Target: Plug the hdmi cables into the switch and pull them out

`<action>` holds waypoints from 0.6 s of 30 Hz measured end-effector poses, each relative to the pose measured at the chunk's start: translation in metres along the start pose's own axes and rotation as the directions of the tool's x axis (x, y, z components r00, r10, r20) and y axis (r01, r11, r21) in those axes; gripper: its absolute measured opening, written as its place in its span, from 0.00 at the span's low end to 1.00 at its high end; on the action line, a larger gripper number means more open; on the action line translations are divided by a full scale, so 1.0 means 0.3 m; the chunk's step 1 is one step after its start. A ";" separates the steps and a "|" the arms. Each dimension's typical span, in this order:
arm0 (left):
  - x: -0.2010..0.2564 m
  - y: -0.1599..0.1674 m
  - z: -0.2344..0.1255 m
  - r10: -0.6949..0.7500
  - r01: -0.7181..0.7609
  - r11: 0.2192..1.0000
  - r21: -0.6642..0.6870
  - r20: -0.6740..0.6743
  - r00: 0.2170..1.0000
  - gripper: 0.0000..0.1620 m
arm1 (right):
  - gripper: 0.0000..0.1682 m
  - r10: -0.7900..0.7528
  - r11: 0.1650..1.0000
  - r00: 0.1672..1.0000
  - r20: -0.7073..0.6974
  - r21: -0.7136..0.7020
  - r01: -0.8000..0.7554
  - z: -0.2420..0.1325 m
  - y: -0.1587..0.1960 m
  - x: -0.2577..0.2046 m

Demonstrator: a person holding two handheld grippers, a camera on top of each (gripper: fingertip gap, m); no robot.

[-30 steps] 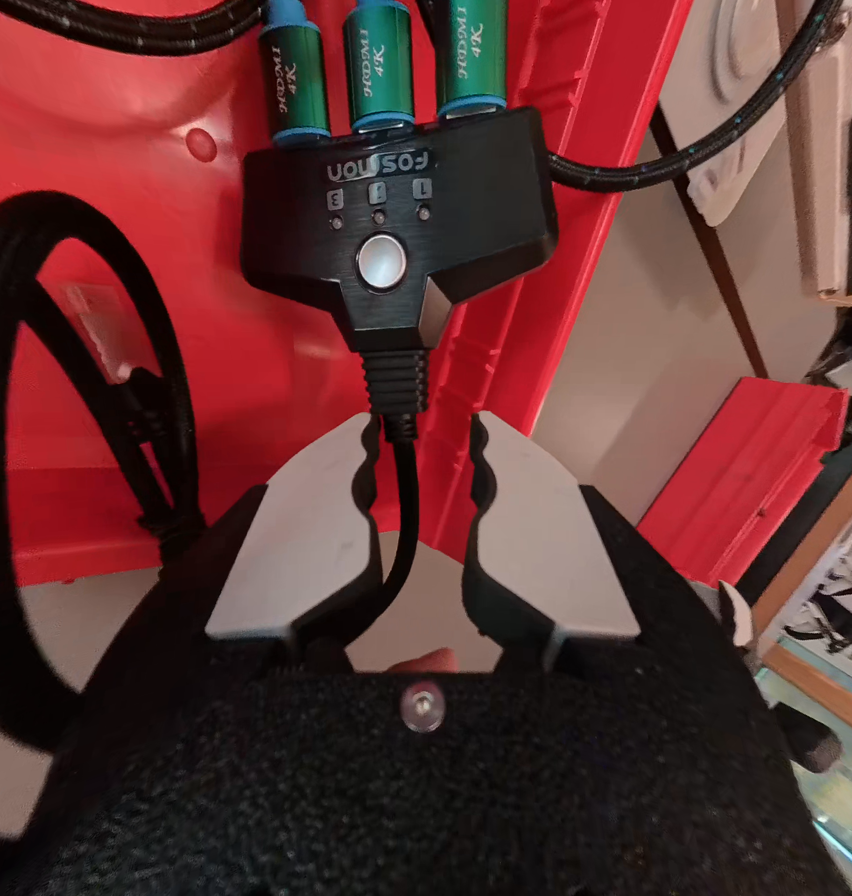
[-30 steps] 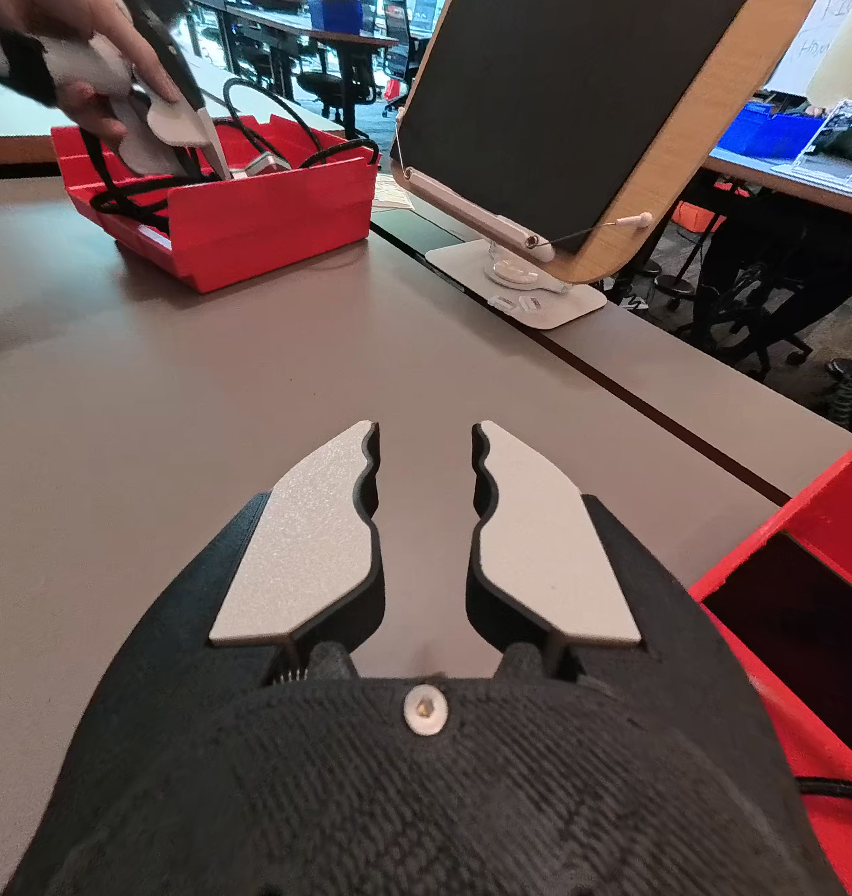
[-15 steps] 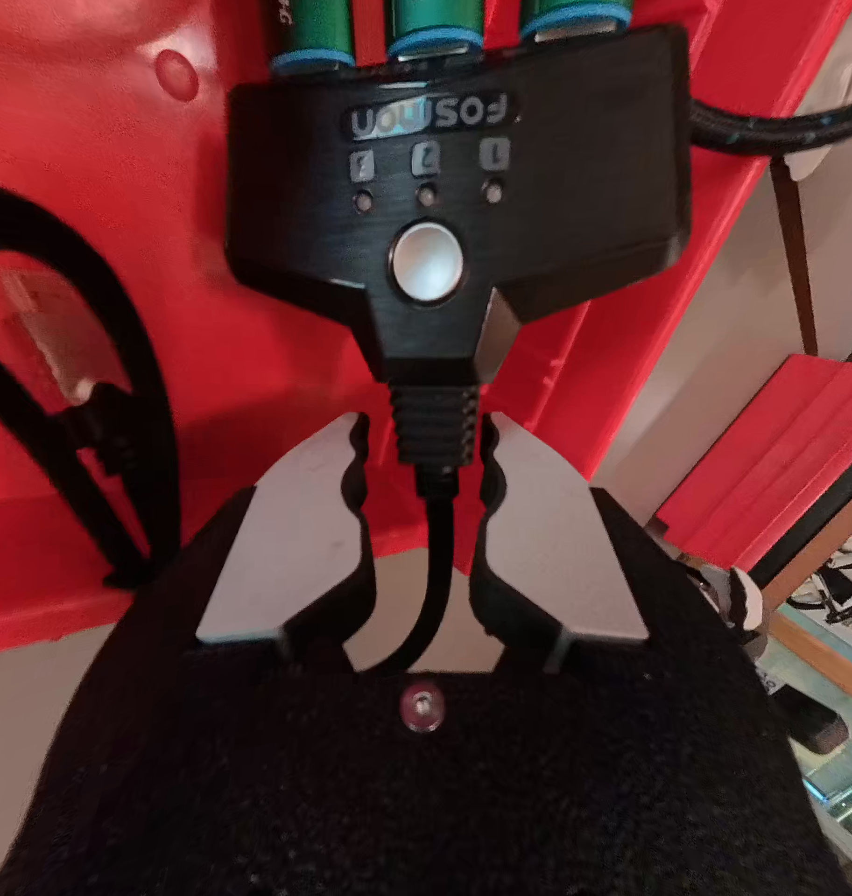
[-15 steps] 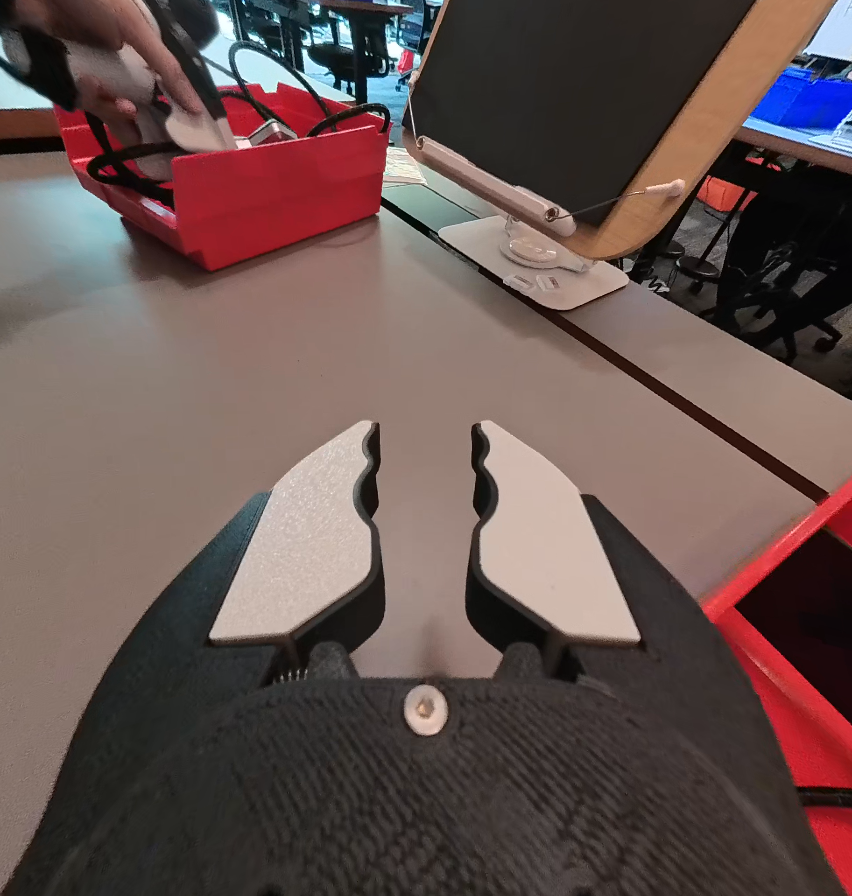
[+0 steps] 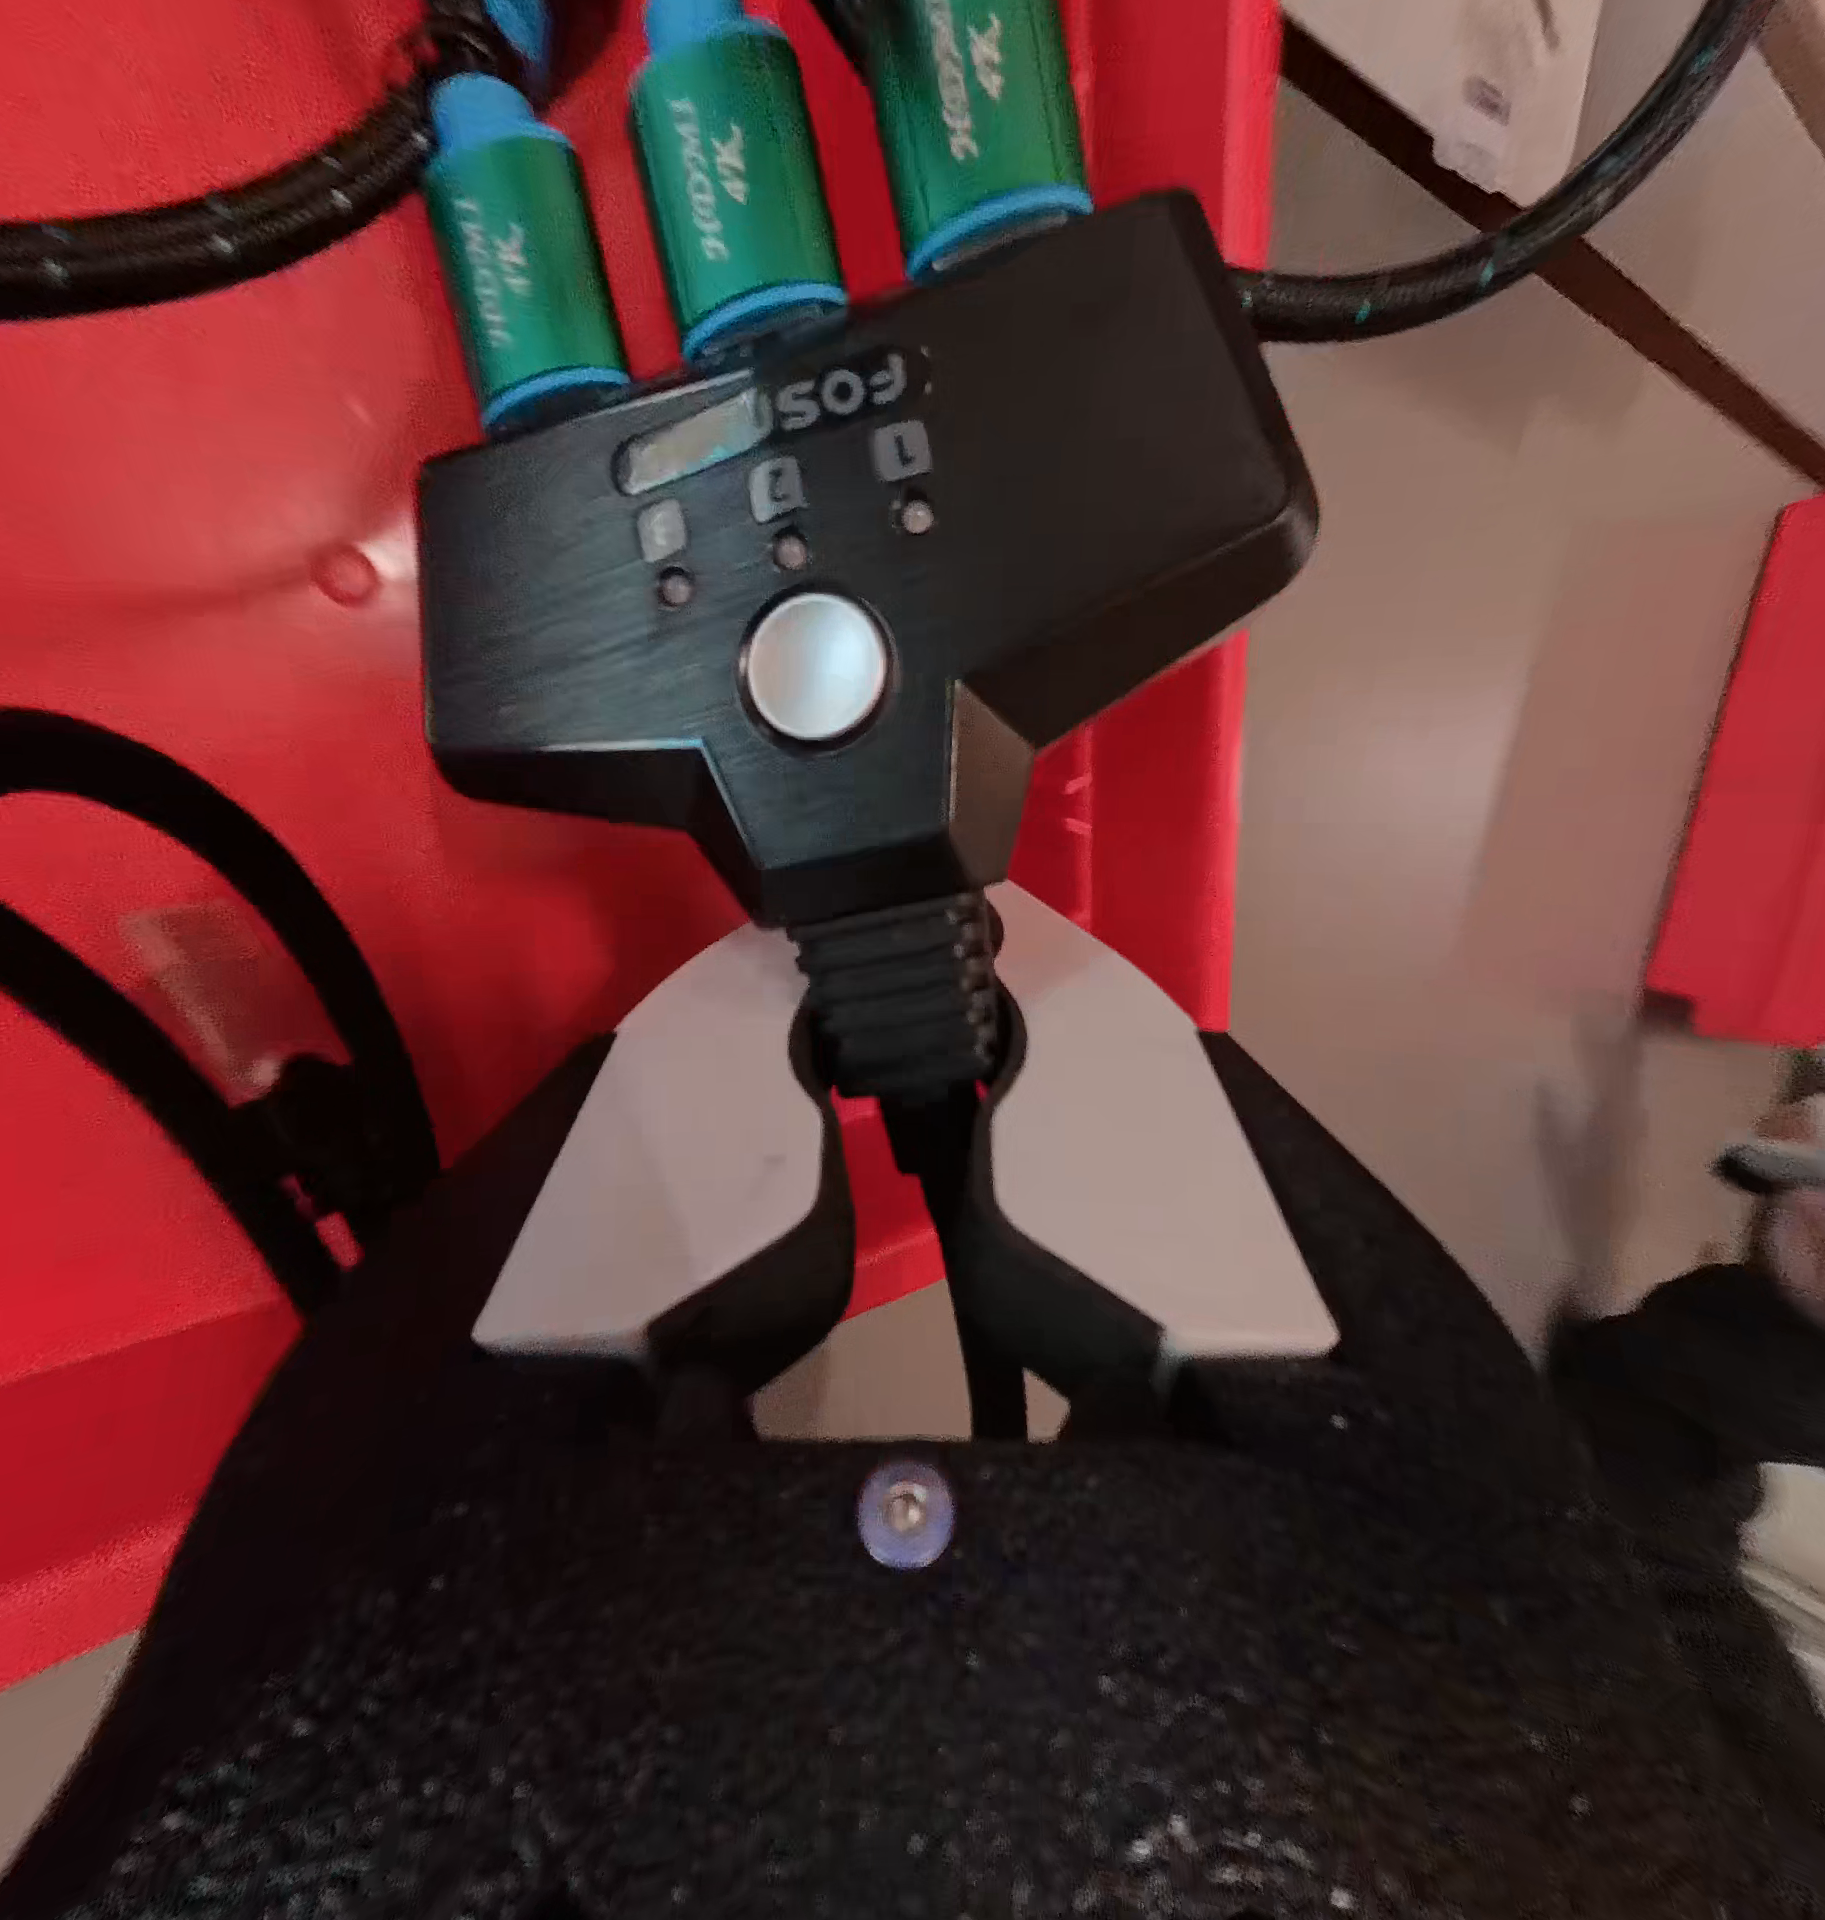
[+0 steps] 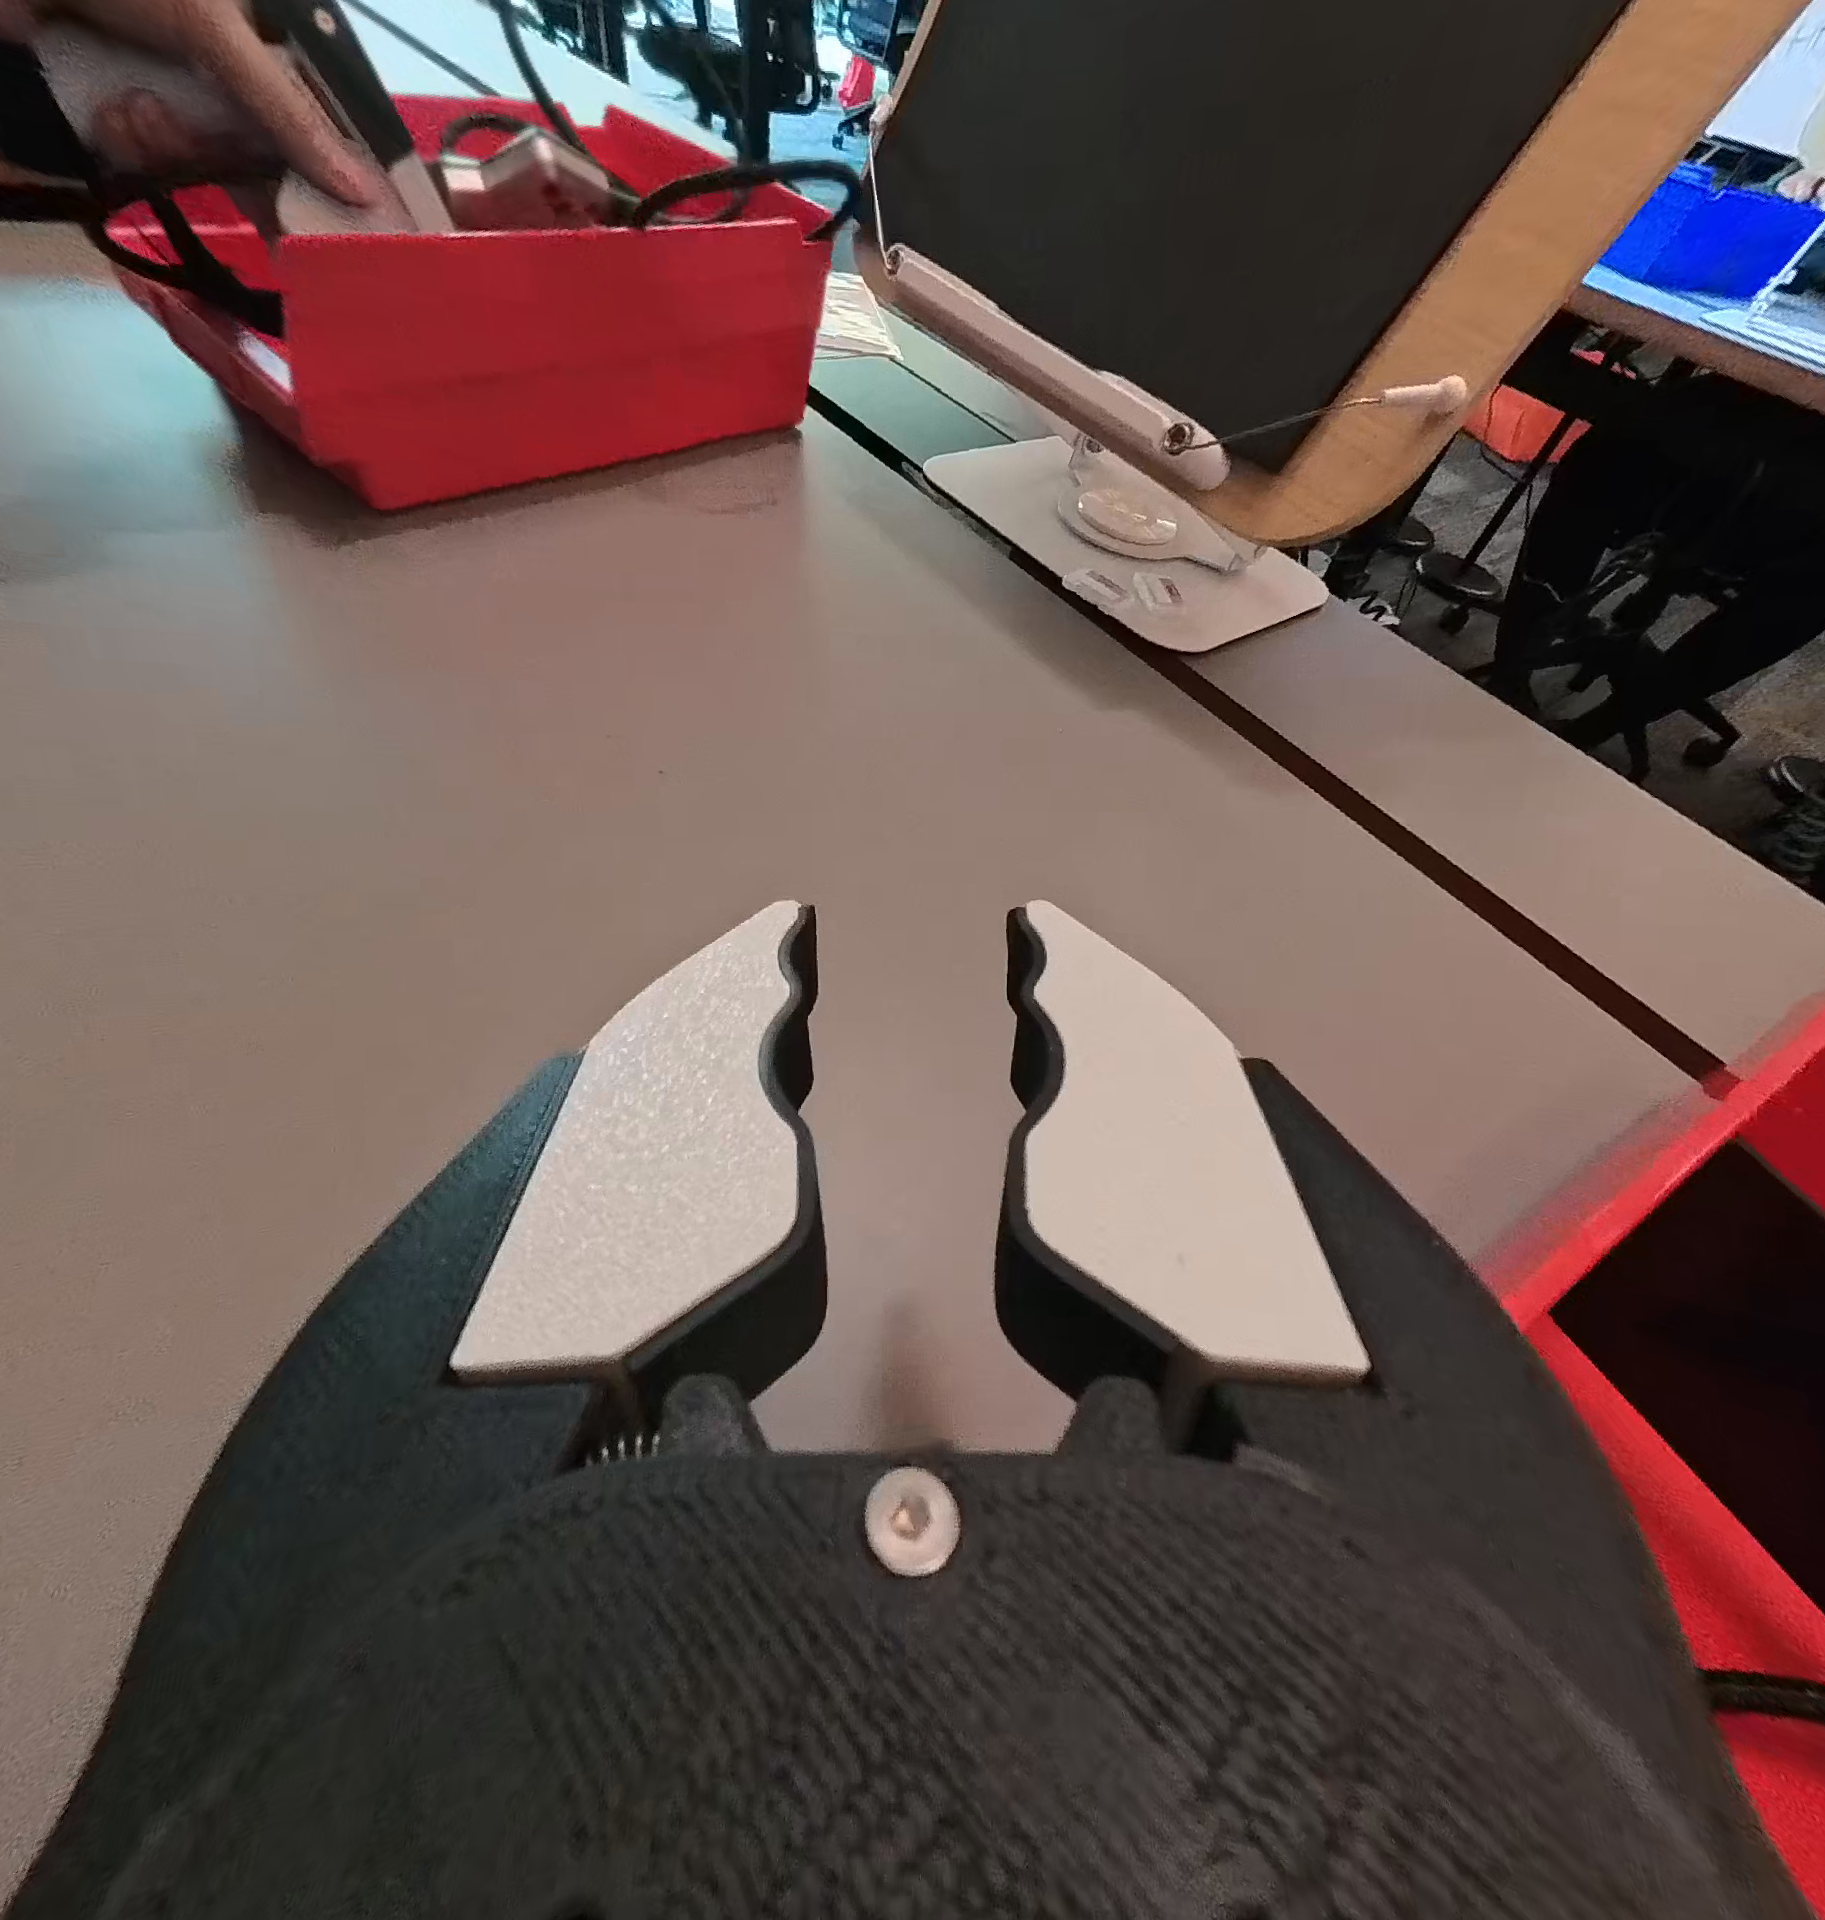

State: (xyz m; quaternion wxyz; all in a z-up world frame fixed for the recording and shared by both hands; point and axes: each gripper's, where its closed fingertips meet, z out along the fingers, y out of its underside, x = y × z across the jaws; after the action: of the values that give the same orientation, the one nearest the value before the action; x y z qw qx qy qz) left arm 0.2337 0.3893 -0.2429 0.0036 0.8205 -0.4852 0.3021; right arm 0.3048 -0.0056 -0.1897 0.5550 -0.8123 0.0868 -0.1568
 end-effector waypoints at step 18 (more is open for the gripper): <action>0.545 0.194 -0.445 0.854 -0.884 0.351 0.307 0.283 0.437 0.10 | 0.18 -0.044 0.937 0.998 0.037 0.349 0.028 -0.184 -0.319 -0.097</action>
State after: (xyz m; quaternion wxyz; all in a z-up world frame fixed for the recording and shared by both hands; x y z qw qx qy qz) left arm 0.1780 0.2686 -0.0689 -0.3473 0.4289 -0.7692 0.3222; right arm 0.2550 -0.0092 -0.0869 0.6888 -0.7061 0.0304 -0.1616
